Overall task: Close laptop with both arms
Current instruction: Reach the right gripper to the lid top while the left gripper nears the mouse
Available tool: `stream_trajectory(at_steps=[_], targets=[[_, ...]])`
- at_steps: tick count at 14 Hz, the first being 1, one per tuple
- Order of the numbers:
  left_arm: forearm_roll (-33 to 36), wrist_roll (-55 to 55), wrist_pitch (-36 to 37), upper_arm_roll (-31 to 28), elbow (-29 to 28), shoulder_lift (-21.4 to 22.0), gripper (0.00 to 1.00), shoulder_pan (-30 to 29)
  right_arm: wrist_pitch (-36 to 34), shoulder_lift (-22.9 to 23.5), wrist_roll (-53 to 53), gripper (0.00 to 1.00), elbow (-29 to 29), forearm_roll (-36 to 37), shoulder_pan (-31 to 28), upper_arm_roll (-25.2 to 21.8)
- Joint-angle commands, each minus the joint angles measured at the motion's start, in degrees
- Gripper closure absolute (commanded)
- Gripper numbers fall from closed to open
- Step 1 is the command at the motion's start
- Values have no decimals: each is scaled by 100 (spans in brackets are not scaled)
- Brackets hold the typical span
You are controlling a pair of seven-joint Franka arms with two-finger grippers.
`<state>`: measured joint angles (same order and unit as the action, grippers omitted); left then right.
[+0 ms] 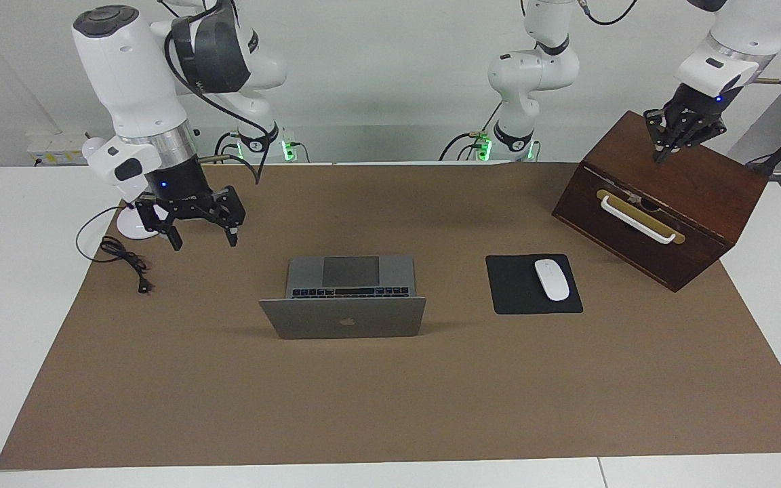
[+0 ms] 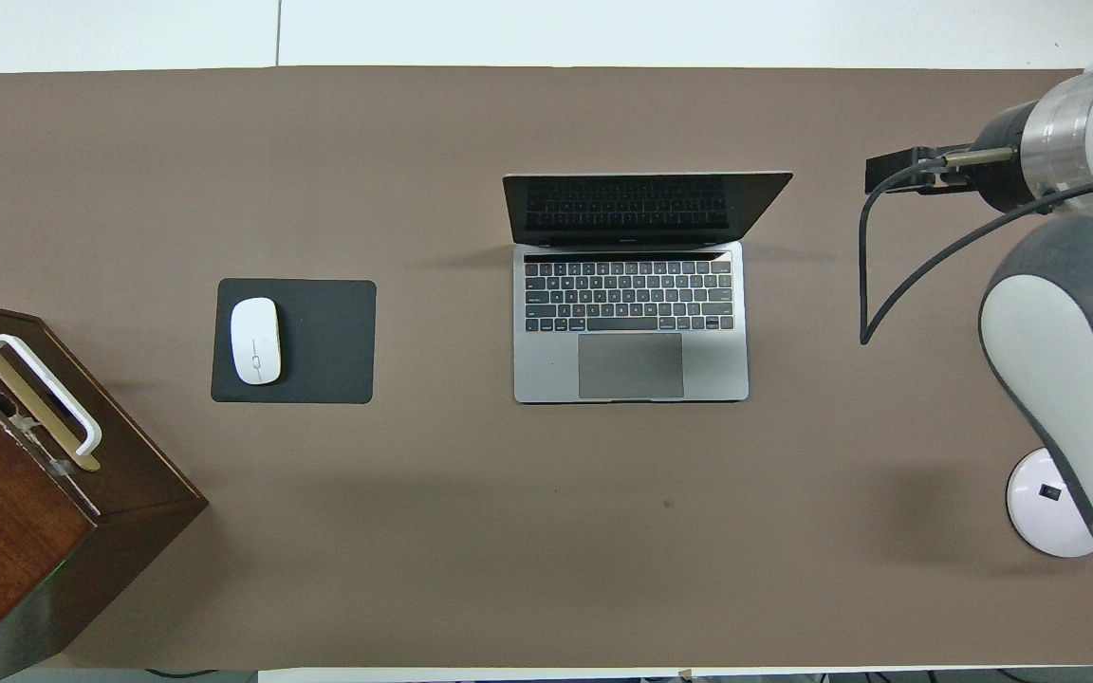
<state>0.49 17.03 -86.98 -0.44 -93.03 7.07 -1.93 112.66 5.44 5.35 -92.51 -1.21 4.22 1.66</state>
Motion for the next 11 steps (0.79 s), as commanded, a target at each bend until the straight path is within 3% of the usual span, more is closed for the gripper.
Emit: stream_trajectory(at_steps=[1,2,3,11], targets=[[-66,-227,-336,53,-215,110,100,26,11,202,89,57,399,95,-70,36],[-67,-227,-459,79,-294,119,100,35,11,237,89,90,409,112,-71,36],[-67,-262,-565,114,-373,171,100,157,11,238,89,100,409,95,-71,36],[-409,-1150,-2322,185,-1875,795,100,685,63,492,63,100,874,-20,-308,-43]])
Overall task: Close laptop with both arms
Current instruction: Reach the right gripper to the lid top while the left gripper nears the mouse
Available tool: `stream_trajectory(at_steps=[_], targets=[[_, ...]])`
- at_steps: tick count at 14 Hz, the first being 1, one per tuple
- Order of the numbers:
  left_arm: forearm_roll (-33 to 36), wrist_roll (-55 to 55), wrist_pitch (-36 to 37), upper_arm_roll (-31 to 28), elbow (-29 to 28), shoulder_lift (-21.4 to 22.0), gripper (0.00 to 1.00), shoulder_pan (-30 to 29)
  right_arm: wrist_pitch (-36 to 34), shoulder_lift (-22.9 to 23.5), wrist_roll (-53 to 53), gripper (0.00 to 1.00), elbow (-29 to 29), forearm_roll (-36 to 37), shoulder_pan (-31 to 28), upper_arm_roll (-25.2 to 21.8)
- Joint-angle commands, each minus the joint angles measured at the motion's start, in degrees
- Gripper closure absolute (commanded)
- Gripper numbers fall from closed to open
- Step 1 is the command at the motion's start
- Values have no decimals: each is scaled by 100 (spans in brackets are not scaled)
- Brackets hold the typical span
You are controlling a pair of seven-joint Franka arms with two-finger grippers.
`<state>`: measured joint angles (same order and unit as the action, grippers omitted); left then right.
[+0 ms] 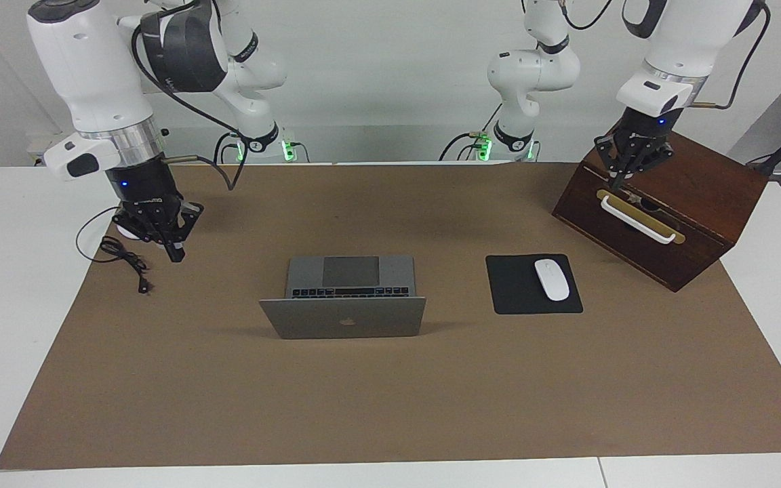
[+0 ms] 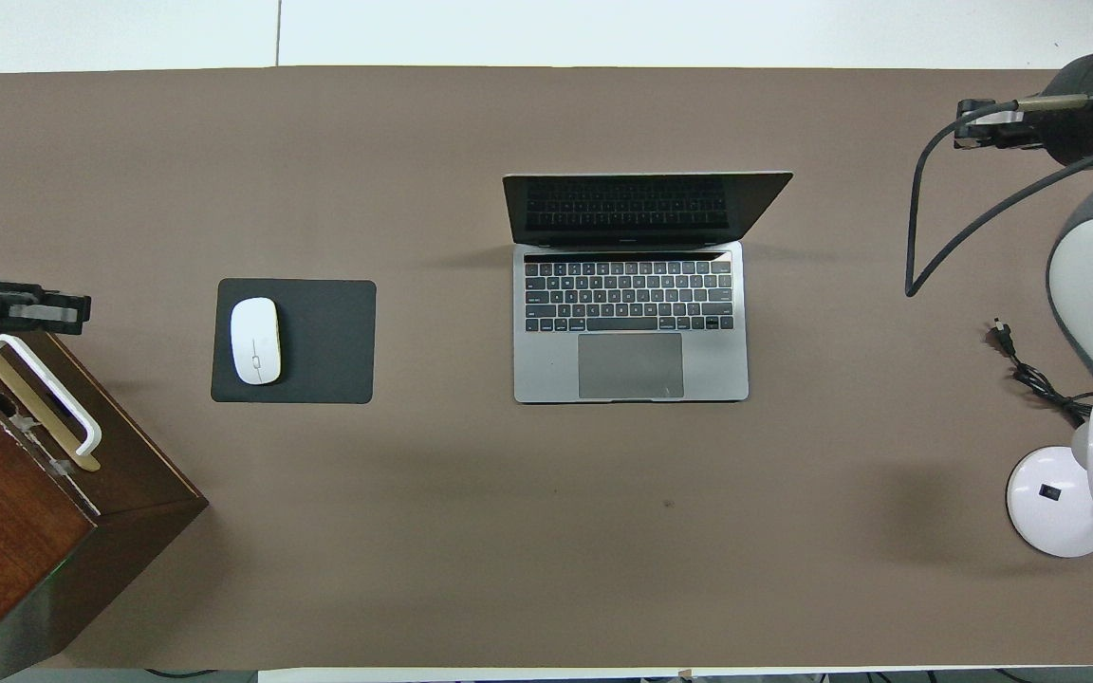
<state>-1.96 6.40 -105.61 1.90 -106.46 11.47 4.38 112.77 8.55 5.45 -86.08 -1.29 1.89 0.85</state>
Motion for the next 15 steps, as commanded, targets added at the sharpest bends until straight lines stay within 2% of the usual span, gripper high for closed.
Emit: stream_trajectory(at_steps=[1,4,7,11,13,15], targets=[[-199,-87,-626,-49,-647,391,100,54,35,287,35,100,379,-3,-145,38],[-235,-87,-935,-49,-701,409,100,54,-53,708,35,100,907,15,-154,47],[-235,-69,-1084,-49,-789,417,100,133,-62,815,61,100,970,23,21,64],[-235,-78,-1926,-49,-1455,698,100,291,-1,990,218,100,1040,15,74,116],[-235,-78,-2252,-40,-1790,848,100,371,-44,1341,692,100,1469,119,381,99],[-235,-69,-2341,-49,-1861,883,100,511,-44,1613,1044,100,1829,304,618,108]])
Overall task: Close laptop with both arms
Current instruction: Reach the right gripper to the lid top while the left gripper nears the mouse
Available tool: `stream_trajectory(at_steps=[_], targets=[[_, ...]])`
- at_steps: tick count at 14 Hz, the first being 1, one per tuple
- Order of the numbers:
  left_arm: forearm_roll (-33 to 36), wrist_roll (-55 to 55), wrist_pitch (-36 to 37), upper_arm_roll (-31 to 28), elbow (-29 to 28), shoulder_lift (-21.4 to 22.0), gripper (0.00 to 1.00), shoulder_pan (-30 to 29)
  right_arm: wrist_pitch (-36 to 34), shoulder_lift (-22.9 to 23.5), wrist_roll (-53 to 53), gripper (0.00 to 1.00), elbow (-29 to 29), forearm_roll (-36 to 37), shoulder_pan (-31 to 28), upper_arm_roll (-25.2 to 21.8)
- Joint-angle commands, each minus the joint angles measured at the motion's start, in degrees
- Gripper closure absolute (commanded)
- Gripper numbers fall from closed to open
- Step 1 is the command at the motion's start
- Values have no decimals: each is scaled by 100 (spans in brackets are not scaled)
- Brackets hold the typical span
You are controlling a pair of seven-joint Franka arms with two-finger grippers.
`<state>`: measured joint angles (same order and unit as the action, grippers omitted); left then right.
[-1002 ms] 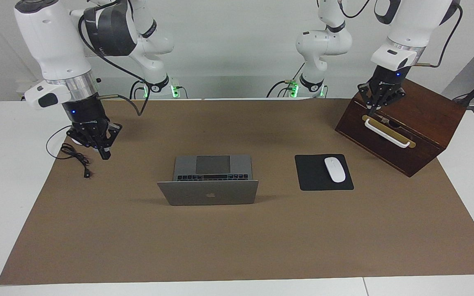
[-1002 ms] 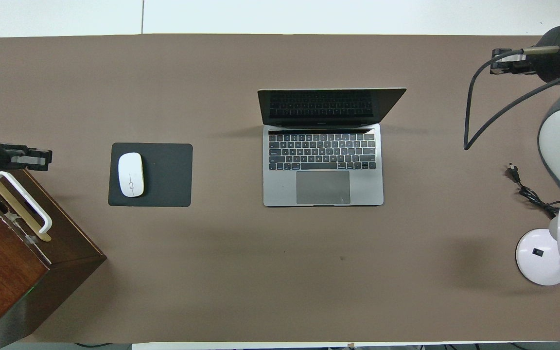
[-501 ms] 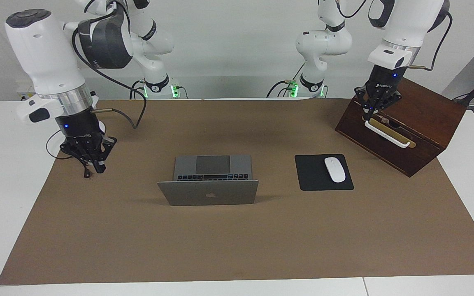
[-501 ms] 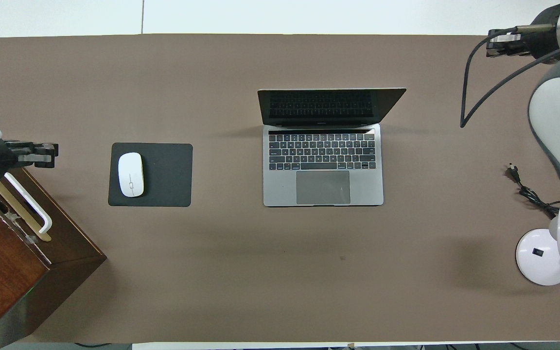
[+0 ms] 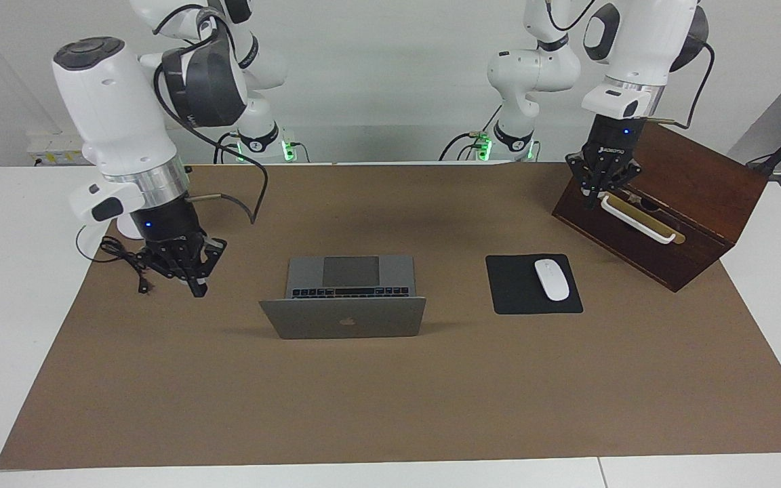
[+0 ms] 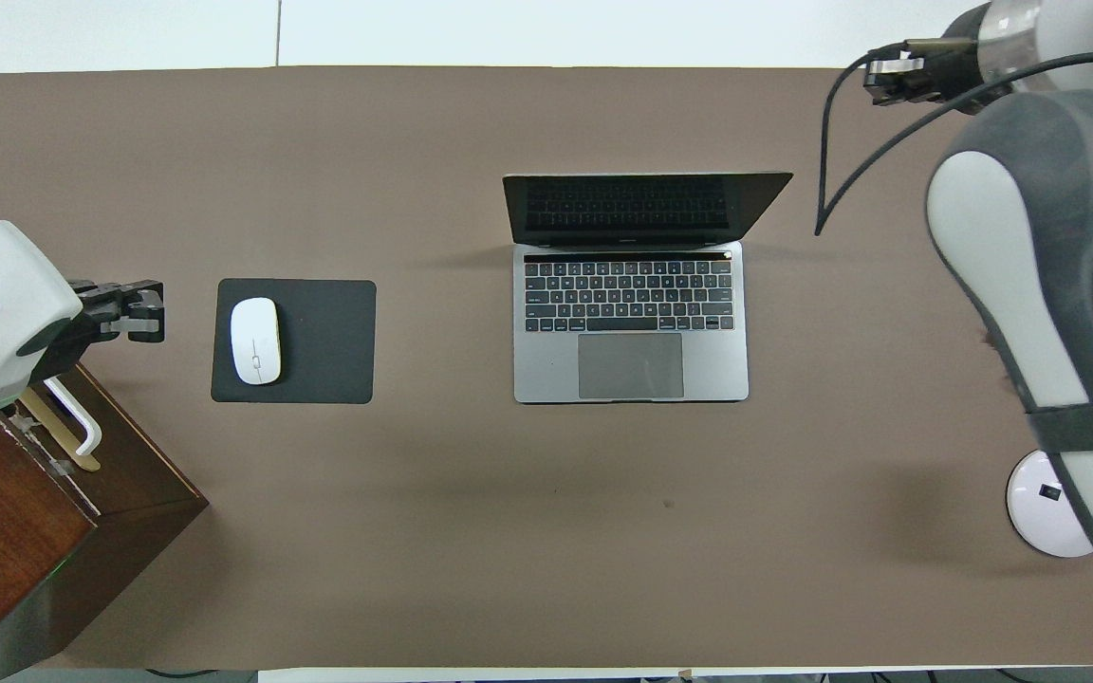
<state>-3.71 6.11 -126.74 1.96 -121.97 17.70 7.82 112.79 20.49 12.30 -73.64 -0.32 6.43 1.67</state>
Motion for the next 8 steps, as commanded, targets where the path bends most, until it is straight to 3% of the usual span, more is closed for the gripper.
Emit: stream_trajectory(at_steps=[1,8], targets=[[-60,-40,-298,-47,-336,260,100,185,-47,508,483,100,674,225,261,18],[-227,-57,-746,-47,-872,462,100,746,76,965,1291,100,1036,629,850,-35]])
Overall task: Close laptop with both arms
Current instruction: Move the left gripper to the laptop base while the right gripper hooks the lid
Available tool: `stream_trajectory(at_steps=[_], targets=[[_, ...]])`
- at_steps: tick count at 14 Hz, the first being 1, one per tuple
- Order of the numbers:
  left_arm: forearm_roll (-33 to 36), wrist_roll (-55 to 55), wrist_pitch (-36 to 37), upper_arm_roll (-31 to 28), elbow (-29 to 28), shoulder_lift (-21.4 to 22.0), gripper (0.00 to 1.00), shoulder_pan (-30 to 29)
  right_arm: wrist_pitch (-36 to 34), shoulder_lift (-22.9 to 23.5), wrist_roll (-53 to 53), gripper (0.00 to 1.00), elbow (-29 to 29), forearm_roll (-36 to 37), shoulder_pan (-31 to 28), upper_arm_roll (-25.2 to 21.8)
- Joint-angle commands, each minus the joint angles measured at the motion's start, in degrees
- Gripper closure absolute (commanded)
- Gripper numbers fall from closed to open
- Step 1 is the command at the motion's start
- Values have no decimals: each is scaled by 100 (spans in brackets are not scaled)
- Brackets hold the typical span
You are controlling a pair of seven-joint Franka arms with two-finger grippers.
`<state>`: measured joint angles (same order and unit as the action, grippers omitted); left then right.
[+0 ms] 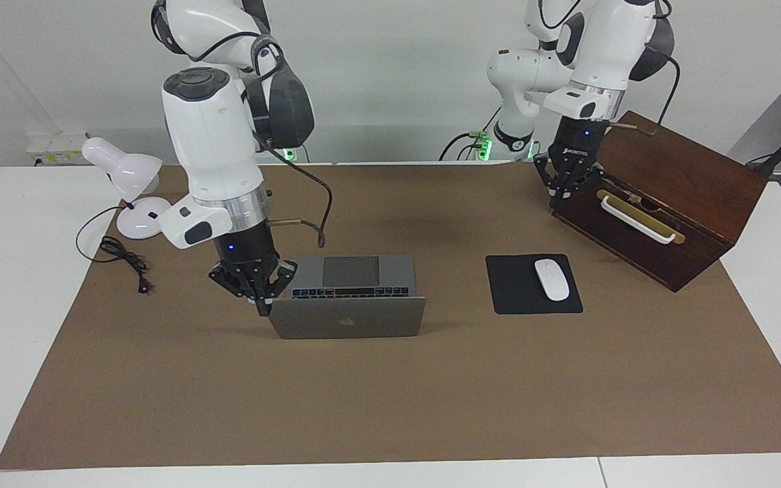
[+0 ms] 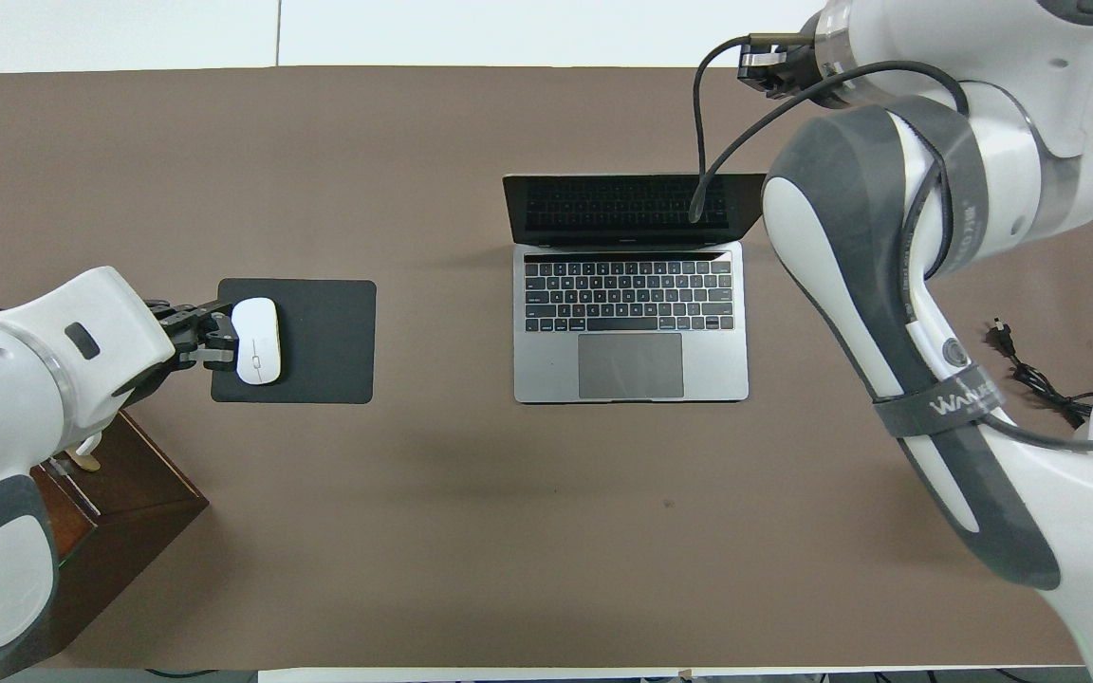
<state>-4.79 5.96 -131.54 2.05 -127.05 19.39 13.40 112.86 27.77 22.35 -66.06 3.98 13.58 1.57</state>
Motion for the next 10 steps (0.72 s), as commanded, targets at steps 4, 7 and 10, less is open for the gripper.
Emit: stream_trajectory(at_steps=[4,7,10], targets=[[-145,-77,-618,-56,-601,354,100,540,219,369,552,100,277,490,461,-25],[-145,-322,-959,-64,-900,416,100,900,297,501,823,100,277,691,707,-34],[-145,-446,-1426,-64,-1103,337,100,1138,324,492,824,100,269,683,664,19]])
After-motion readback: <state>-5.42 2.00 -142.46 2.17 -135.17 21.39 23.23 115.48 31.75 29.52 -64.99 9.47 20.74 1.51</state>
